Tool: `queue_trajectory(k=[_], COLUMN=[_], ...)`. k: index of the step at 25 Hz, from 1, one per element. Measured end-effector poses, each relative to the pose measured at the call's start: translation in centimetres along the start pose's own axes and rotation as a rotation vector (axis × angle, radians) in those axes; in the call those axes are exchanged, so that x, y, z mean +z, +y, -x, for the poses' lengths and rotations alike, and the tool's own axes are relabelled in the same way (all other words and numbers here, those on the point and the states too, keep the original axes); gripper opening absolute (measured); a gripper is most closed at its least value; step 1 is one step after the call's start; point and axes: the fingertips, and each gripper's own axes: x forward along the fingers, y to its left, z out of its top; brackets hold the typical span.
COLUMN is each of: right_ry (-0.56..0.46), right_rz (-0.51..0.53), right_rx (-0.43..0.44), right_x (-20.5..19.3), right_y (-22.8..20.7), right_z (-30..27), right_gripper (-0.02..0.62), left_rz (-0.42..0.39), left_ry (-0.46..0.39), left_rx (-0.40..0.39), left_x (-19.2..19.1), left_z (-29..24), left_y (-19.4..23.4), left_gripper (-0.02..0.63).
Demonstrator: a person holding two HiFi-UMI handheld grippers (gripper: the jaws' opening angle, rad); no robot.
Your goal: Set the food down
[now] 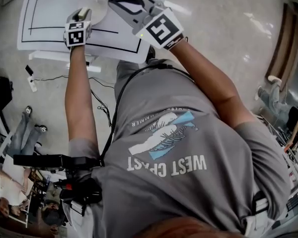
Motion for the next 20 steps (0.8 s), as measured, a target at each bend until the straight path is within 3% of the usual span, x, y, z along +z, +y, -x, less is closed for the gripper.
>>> queue_trajectory(k=[13,20], right_ry=[0.033,0.032], right_rz=[-0.001,0.006], right_rx=[-0.02,-0.023], right_x=[-0.9,-1.2], right_y=[0.3,0.5], right_z=[1.2,1.5], right_gripper=[0.008,0.008], left_rz=[-0.326,-0.48], left_ry=[0.17,0.204], left_rx=[0.02,0.036], left_x=[-1.7,-1.2], left_z=[-2.1,-2.7], left_y=[-0.8,-1.1], left_gripper=[0.106,0.106])
